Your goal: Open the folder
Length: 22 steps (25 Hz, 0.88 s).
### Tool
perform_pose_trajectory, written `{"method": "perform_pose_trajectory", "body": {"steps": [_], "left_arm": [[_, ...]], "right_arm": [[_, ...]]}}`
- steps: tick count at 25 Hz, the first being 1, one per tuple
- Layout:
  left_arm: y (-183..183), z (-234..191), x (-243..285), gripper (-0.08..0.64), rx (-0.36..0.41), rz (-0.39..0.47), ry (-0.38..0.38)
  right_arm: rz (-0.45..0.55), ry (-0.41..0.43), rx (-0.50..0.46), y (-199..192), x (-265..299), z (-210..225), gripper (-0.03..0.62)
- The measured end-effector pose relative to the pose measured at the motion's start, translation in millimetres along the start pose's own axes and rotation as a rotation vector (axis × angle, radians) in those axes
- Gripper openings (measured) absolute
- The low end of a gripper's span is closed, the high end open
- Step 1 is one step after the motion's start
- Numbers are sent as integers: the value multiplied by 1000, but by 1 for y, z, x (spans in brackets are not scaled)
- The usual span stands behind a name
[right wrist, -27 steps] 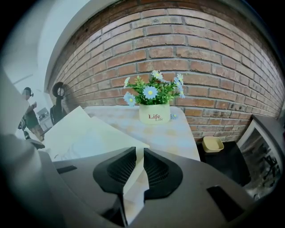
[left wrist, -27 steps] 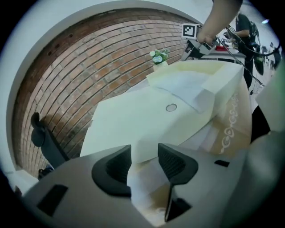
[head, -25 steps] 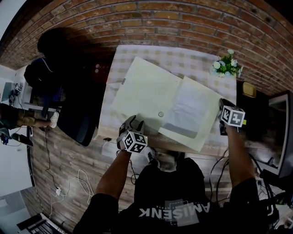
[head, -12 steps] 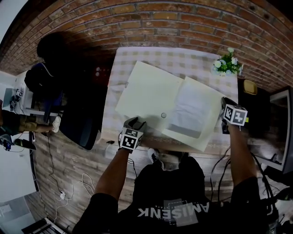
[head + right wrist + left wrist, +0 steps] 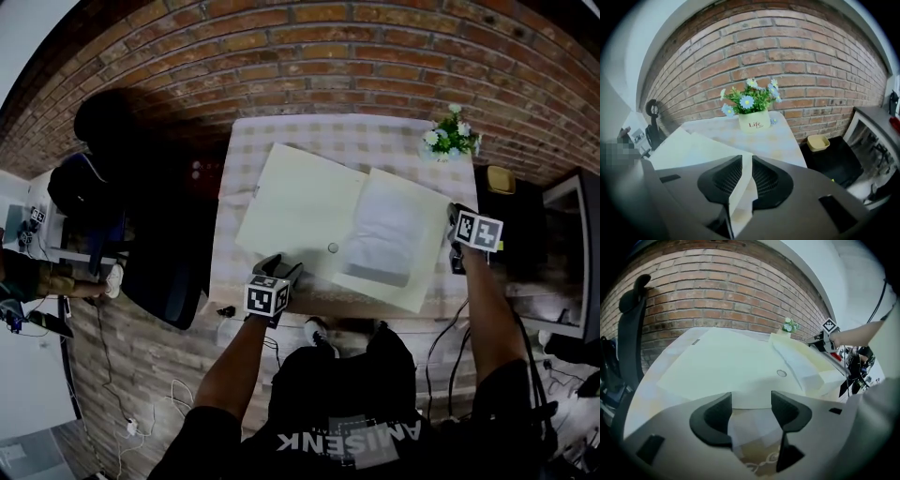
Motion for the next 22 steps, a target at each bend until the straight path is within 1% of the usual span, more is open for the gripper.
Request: {"method": "perform_pose_trajectory", "body": {"steps": [2,4,8,11,13,15,16,19,22], "left_arm": [[5,1,-6,258,17,4,-12],[9,3,-11,258,47,13,-13],[13,7,-22,258,23,34,-42],[26,9,-34,258,15,73,-42],[38,14,-41,258,43,102,-39],[49,20,-46,258,76,122,-37],[54,23,-48,258,80,136,-35],[70,26,-58,258,56,192,-21],[85,30,-67,256,49,232,-18]], "right_arm": [[37,-3,-27,6,-13,-5,92],[68,9,-19,9,-27,-12,92],[80,28,-28,2,-48,-28,92],[74,28,-35,-5,-64,-37,92],[70,35,-45,-6,-75,-45,92],[88,53,-41,-5,-88,-53,92],[103,65,-41,-3,-94,-57,92],[144,110,-66,6,-114,-73,91],[170,117,-85,12,-136,-80,92]]}}
Point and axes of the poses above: the fingertips, and each gripper's own axes: x forward along the fingers, z to its right, y out of its top, the point moved 3 cm from there along -x, backward along the fingers, and after that the axes turned 3 degrees about -z, right-handed, at the moved point
